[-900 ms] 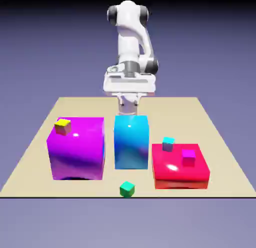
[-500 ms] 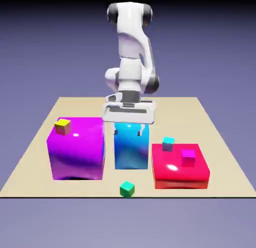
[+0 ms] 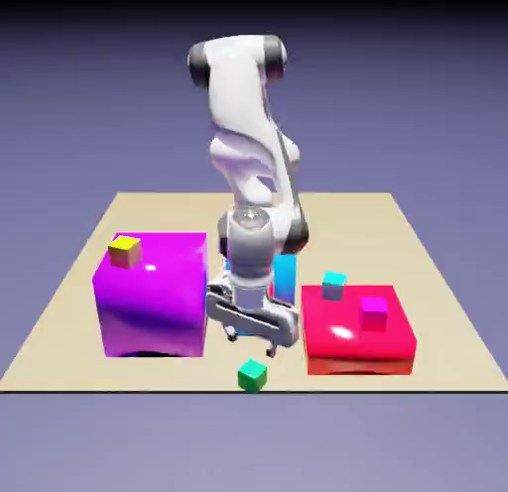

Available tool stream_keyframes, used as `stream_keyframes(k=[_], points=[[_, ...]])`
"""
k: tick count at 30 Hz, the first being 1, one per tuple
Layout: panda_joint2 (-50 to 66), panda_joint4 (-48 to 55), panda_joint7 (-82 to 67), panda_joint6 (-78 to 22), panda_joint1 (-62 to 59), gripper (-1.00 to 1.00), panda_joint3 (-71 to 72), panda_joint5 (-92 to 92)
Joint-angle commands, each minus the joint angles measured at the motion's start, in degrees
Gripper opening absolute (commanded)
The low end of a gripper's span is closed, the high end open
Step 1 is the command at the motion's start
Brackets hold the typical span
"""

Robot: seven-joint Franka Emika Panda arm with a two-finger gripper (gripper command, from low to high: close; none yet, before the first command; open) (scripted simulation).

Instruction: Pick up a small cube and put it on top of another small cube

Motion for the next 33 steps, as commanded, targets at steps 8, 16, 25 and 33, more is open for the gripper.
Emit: stream_keyframes(k=[8,16,25,33], points=[[7.63,1.71,2.67,5.92,3.28,-1.00,-4.07,-3.74],[-8.75,0.09,-4.75,-8.34,4.91,-1.00,8.98,5.14],[-15.75,-1.13,-7.99,-14.50,12.12,-1.00,19.33,7.70],[-17.36,-0.61,-9.09,-16.25,11.74,1.00,19.76,9.26]])
